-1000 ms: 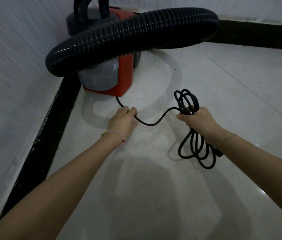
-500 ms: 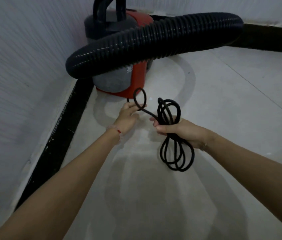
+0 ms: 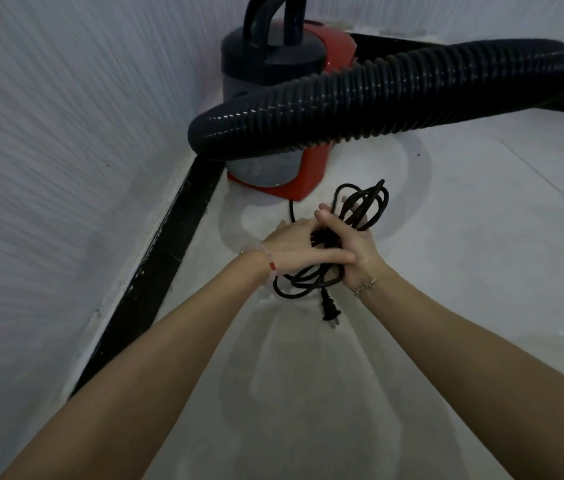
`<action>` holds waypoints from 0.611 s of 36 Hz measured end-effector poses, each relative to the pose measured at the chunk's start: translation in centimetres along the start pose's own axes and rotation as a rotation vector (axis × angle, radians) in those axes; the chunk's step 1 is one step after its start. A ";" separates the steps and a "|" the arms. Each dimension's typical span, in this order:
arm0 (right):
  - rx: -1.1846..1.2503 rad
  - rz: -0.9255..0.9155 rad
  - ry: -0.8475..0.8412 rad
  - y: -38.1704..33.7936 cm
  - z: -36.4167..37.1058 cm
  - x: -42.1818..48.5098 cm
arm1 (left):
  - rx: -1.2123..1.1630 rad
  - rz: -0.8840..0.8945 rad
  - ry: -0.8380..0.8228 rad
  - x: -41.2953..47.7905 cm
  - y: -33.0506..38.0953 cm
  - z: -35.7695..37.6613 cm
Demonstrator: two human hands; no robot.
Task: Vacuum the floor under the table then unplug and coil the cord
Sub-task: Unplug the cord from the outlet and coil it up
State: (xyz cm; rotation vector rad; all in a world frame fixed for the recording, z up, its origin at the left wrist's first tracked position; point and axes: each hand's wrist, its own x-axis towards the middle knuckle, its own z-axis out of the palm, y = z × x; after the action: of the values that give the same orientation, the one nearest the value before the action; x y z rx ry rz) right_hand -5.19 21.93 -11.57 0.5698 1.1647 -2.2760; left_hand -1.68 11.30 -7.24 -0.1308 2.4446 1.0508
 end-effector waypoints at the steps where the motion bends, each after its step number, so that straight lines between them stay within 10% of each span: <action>1: 0.015 -0.012 -0.004 0.1 0.0 -0.1 | -0.001 -0.014 -0.007 0.6 -0.5 0.3; 10: 0.125 -0.011 -0.097 -0.4 -0.5 0.5 | -0.164 -0.114 0.017 1.2 0.0 1.1; 22: 0.112 -0.012 -0.200 -1.6 -0.1 0.7 | 0.274 -0.073 0.223 3.1 0.4 1.7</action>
State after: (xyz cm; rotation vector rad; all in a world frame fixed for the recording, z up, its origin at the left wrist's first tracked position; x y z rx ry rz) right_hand -6.69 22.59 -11.02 0.3669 0.9519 -2.3576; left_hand -3.91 13.12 -9.40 -0.2565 2.7337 0.6921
